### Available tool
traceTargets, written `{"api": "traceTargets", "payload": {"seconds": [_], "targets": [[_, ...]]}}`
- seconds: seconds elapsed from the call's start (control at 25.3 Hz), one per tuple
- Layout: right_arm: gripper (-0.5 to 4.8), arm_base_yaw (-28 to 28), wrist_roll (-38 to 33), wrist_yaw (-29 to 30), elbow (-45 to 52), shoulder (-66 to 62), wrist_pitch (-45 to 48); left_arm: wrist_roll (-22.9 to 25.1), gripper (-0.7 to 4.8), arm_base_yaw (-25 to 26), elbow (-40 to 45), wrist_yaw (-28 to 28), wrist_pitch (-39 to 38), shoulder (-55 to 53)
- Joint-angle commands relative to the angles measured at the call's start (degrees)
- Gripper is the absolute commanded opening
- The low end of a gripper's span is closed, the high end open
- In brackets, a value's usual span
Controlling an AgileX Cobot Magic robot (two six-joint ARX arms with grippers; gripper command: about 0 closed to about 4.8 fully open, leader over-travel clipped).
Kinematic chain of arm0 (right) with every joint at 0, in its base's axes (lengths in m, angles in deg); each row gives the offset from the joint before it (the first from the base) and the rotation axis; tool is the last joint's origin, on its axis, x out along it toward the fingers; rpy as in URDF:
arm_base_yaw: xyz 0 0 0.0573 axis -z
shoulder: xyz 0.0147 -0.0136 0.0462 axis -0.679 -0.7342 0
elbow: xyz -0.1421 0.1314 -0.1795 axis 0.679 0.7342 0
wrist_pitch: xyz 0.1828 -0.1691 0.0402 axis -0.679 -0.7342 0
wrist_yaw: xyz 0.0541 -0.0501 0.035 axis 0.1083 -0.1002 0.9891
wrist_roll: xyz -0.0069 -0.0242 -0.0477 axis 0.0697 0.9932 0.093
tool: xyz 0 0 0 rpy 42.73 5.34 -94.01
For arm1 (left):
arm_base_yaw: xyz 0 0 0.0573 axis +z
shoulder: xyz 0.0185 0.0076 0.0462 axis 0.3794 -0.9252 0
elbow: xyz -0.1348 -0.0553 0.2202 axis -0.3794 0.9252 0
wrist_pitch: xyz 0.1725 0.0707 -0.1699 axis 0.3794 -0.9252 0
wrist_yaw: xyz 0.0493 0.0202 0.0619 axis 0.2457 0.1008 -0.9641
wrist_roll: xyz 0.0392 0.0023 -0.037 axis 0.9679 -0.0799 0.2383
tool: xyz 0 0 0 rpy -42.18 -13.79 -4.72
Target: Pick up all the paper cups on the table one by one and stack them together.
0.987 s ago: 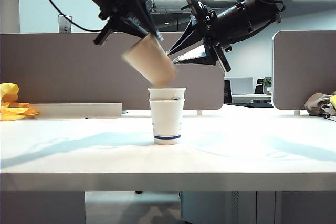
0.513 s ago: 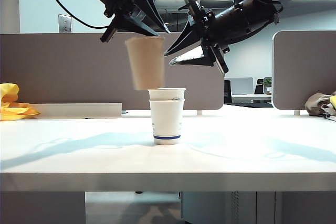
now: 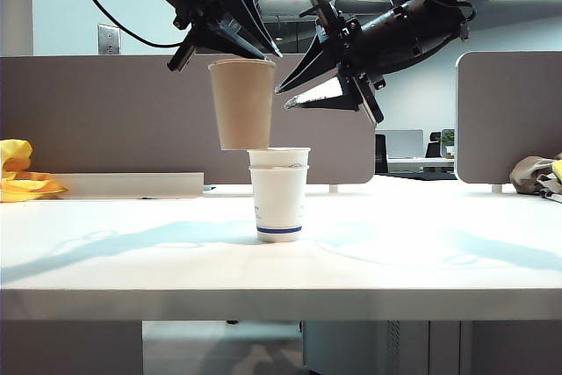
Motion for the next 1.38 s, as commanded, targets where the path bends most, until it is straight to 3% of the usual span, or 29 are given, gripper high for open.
{"api": "traceTargets", "payload": {"seconds": [0.04, 0.43, 0.51, 1.38], "targets": [[1.17, 0.0, -0.3, 0.5, -0.1, 0.2, 0.6, 0.0, 0.56, 0.0, -0.3, 0.0, 0.5, 0.4], [1.17, 0.0, -0.3, 0.5, -0.1, 0.2, 0.6, 0.0, 0.44, 0.0, -0.3, -1.1, 0.7, 0.4], [1.17, 0.0, -0.3, 0.5, -0.2, 0.2, 0.7, 0.0, 0.18, 0.0, -0.3, -1.1, 0.7, 0.4], [1.18, 1.6, -0.9, 3.7, -4.5, 0.3, -1.0, -0.8, 0.18, 0.2, -0.3, -1.5, 2.0, -0.2]]}}
